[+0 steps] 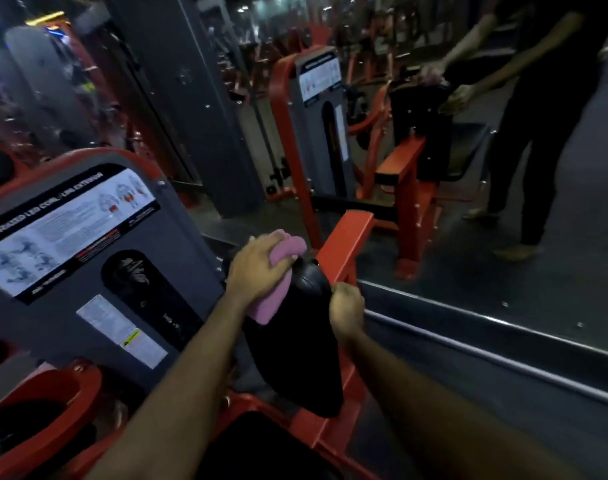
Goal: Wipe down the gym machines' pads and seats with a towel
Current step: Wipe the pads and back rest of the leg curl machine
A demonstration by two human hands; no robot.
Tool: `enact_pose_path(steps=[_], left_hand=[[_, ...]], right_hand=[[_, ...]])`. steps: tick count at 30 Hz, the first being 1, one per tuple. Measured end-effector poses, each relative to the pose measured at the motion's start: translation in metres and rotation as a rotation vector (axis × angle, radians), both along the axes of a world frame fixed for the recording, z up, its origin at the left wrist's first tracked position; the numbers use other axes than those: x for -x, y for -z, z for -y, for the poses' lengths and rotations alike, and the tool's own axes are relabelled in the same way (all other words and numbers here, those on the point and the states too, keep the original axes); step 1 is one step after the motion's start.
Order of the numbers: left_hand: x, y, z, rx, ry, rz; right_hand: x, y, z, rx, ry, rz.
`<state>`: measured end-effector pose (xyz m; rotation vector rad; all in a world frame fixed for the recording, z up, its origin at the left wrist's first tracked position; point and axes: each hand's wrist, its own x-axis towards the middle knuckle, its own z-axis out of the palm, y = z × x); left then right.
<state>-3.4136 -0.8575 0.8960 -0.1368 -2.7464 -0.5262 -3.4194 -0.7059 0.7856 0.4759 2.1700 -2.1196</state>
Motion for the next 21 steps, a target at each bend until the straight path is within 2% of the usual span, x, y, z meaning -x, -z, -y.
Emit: enact_pose_path(steps=[4, 7, 12, 16, 18, 21], left_hand=[[0.008, -0.010, -0.008, 0.060, -0.041, 0.067], [-0.012, -0.001, -0.027, 0.007, 0.124, 0.050], [0.001, -0.003, -0.007, 0.139, 0.266, 0.047], [0.032, -0.011, 0.041, 0.147, 0.037, 0.094], [0.036, -0.012, 0.046, 0.115, -0.047, 0.090], [0.023, -0.004, 0.019, 0.114, -0.053, 0.036]], right_hand=[[-0.016, 0.002, 0.007, 0.054, 0.028, -0.031], [-0.020, 0.008, 0.010, 0.089, 0.013, -0.080], [-0.019, 0.002, 0.010, 0.120, 0.042, -0.067], [-0.024, -0.016, -0.002, -0.034, -0.035, -0.040], [-0.021, -0.024, -0.005, -0.069, -0.040, -0.094], [-0.013, -0.040, 0.008, -0.063, 0.013, -0.150]])
